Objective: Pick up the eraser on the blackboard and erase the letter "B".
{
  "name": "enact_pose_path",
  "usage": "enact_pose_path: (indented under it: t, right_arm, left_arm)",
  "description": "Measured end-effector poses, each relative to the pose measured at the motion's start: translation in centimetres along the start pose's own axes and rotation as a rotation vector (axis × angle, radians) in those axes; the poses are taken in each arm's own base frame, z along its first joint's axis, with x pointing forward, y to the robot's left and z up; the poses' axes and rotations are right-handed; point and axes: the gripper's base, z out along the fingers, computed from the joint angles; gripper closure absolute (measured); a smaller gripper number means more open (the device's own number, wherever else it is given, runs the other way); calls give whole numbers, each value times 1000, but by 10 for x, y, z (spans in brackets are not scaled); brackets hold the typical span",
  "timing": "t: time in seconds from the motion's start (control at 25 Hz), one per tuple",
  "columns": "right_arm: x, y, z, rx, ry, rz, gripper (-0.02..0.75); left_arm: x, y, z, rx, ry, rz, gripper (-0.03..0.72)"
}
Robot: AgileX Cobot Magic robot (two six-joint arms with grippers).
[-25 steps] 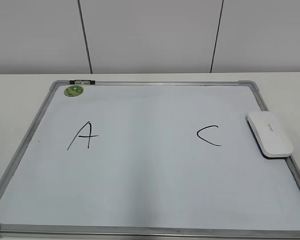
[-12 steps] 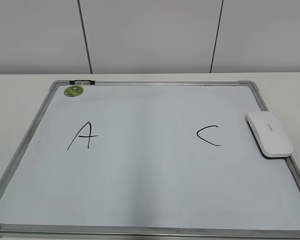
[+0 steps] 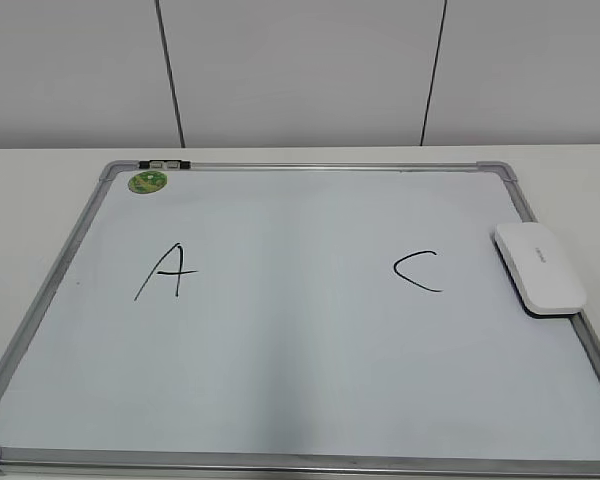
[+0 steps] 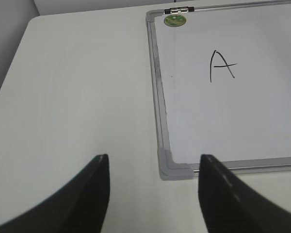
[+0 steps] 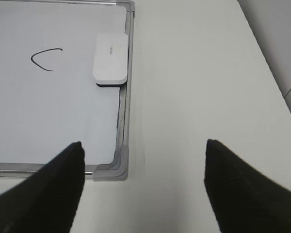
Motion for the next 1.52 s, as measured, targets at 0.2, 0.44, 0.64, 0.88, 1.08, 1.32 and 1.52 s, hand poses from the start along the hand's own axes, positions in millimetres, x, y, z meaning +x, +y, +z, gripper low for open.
enact_pose_path:
  t: [0.2, 0.44, 0.64, 0.88, 1.08, 1.32, 1.52]
  right_arm:
    - [0, 0, 0, 4, 0, -2, 147]
    - [0, 0, 0, 4, 0, -2, 147]
    - [0, 0, 0, 4, 0, -2, 147]
    - [0, 0, 0, 4, 0, -2, 147]
    - [0, 0, 0, 4, 0, -2, 147]
    - [0, 0, 0, 4, 0, -2, 147]
    - [0, 0, 0, 4, 0, -2, 147]
  left_arm:
    - [0, 0, 0, 0, 0, 0, 269]
    - [0, 0, 0, 0, 0, 0, 269]
    - [0, 0, 0, 0, 0, 0, 269]
    - [0, 0, 0, 0, 0, 0, 269]
    - [0, 0, 0, 0, 0, 0, 269]
    - [0, 0, 0, 0, 0, 0, 269]
    - [0, 0, 0, 0, 0, 0, 269]
